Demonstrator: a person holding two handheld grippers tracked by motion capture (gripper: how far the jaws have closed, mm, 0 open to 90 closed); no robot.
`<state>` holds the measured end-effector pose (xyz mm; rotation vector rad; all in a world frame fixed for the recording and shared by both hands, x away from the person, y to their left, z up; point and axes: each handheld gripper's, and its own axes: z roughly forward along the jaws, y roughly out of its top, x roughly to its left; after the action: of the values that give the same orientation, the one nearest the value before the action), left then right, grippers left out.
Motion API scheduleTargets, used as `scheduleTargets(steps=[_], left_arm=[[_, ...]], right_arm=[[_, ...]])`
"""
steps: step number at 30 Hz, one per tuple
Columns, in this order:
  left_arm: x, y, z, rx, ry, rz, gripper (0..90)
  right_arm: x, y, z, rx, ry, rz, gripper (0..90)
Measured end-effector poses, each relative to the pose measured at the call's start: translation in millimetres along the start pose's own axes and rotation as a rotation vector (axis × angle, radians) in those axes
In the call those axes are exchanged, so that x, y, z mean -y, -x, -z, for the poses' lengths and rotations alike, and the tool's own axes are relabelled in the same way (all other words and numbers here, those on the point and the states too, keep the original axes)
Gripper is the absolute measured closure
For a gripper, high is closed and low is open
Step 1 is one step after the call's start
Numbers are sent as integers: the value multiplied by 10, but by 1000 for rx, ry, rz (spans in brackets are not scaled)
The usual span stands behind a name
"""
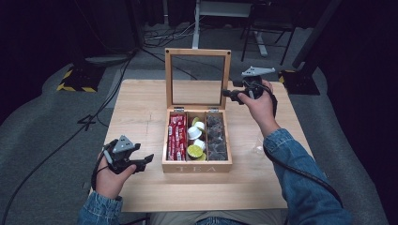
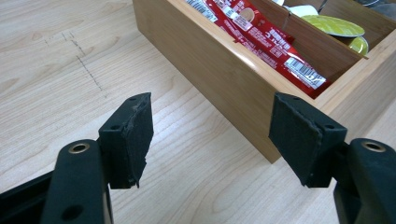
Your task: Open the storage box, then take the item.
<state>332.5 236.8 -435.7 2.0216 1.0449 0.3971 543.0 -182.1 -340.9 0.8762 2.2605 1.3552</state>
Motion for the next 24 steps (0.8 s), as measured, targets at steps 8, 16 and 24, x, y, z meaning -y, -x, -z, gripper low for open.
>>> scheduleTargets(steps=[8,16,24], left_arm=[[-22,40,22,15,-3,-16,311],[-4,78,5,15,-14,-27,311],[18,84,28,7,-21,-27,310]], right_arm=[[28,-220,215,-78,5,26,313],[153,-408,301,-139,-5,46,313],[394,-509,162,-164,-70,49,303]])
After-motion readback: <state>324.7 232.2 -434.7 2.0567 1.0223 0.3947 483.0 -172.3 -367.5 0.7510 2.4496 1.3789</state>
